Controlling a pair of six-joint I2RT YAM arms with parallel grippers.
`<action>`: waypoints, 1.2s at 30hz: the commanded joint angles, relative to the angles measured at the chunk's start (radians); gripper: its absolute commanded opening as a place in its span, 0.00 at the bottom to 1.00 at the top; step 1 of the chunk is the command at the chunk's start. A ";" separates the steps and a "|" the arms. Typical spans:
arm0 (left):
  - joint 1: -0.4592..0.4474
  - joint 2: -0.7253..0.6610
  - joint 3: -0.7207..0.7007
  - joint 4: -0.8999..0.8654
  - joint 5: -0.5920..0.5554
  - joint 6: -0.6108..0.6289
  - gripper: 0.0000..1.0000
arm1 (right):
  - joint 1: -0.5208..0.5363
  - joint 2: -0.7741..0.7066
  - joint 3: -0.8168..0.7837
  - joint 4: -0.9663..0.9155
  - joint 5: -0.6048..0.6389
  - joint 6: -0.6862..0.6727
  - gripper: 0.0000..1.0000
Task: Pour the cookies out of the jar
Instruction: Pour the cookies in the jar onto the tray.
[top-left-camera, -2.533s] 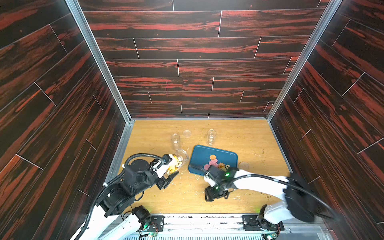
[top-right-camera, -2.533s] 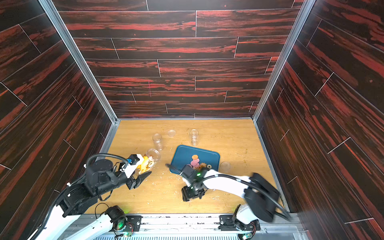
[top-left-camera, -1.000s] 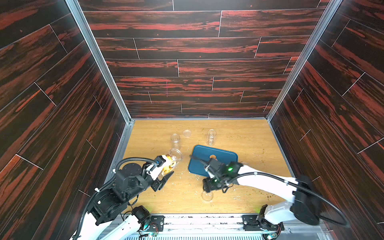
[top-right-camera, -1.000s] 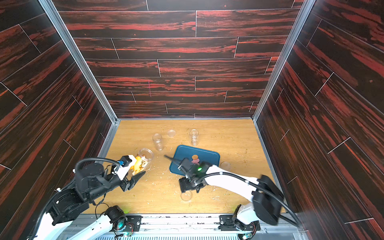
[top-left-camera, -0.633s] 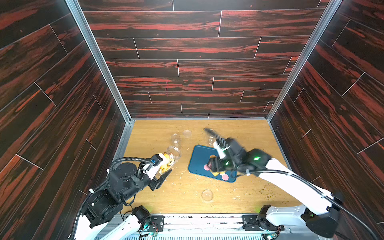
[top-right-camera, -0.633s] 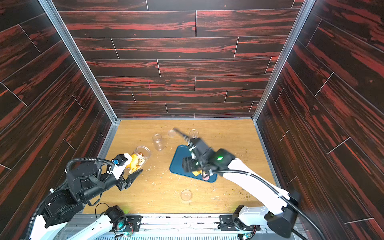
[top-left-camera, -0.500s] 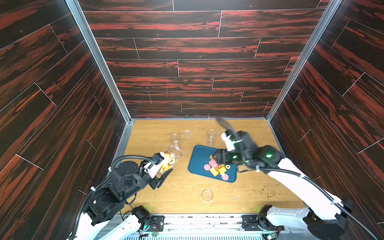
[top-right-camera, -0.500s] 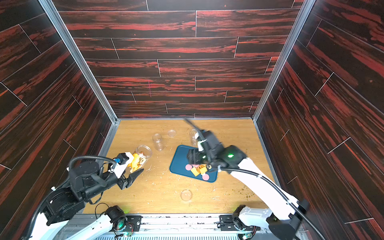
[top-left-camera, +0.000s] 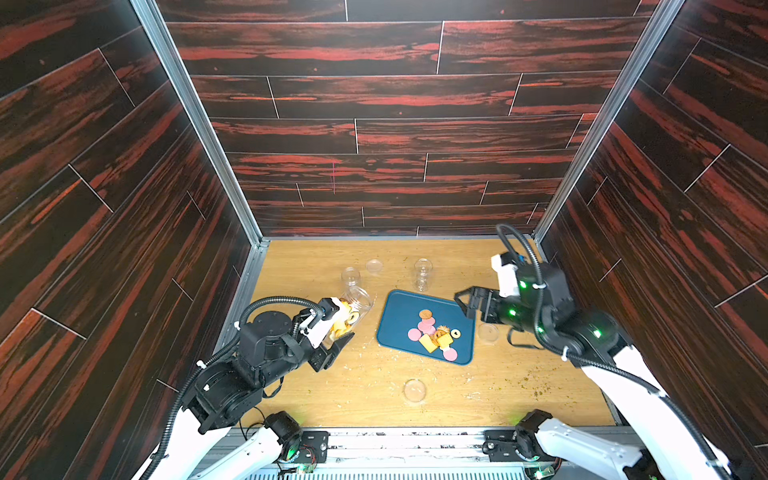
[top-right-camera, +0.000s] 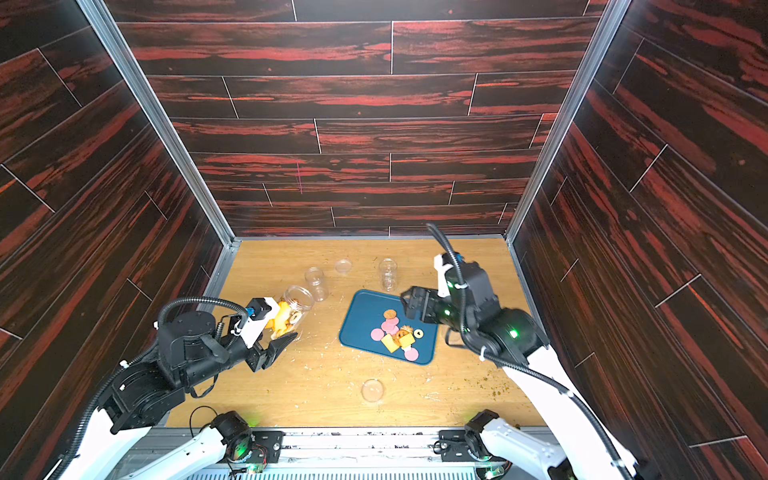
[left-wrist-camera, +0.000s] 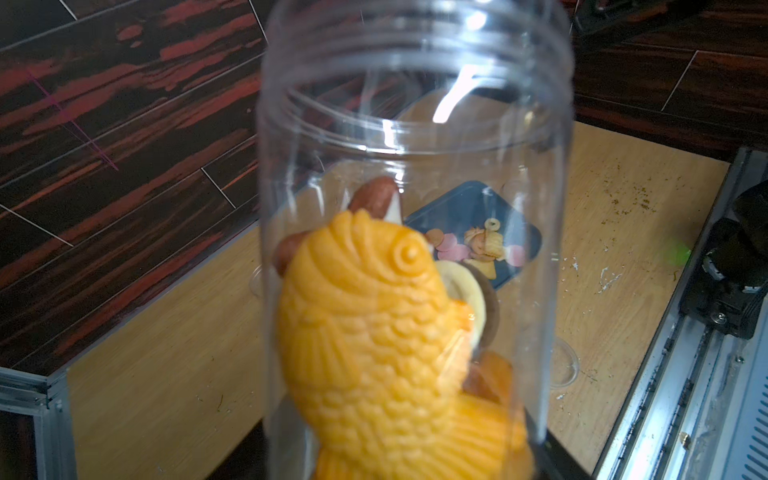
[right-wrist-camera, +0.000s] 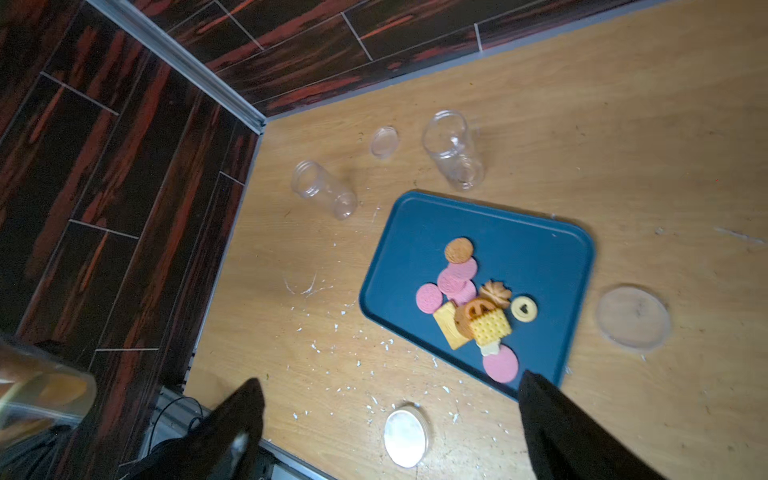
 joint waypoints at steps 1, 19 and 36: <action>0.003 0.006 0.019 0.026 0.009 -0.028 0.34 | -0.027 -0.011 -0.052 0.005 -0.040 0.052 0.99; 0.004 0.104 -0.017 0.090 0.058 -0.088 0.34 | -0.240 -0.067 -0.270 0.116 -0.372 0.156 0.98; 0.003 0.140 -0.018 0.071 0.179 -0.050 0.35 | -0.239 0.069 -0.067 0.022 -0.294 0.180 0.98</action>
